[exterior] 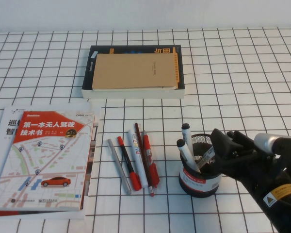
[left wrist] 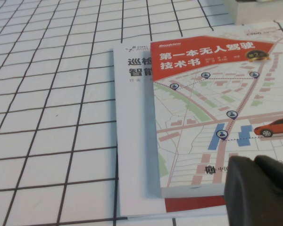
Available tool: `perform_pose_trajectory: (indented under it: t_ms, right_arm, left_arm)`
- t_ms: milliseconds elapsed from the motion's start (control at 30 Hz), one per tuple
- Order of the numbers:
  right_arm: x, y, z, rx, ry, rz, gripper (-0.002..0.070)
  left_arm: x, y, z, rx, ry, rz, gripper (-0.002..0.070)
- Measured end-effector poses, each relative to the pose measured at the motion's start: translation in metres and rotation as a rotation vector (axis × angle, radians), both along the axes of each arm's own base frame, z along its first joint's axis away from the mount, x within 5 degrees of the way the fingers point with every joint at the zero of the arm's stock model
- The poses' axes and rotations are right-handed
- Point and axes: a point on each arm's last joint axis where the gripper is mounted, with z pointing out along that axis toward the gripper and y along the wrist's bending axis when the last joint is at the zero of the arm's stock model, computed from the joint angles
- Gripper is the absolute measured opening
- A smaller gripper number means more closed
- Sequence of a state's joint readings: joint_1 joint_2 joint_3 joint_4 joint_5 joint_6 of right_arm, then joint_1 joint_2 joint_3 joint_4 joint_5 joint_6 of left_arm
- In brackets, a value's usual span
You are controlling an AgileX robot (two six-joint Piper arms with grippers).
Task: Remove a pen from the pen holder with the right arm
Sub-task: 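Take a marker out of the pen holder and lay it on the table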
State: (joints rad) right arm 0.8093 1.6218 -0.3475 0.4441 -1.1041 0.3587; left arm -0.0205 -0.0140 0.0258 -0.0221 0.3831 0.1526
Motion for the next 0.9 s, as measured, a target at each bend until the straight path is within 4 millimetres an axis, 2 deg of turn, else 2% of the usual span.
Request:
perform_pose_trajectory:
  t_ms: [433, 900]
  right_arm:
    - [0.0086, 0.0069, -0.0056, 0.003, 0.012, -0.020, 0.0375]
    - [0.0083, 0.0089, -0.0049, 0.000, -0.011, 0.003, 0.0154]
  left_arm:
    - [0.0000, 0.0000, 0.0000, 0.000, 0.000, 0.000, -0.0004]
    - [0.0000, 0.0000, 0.0000, 0.000, 0.000, 0.000, -0.0004]
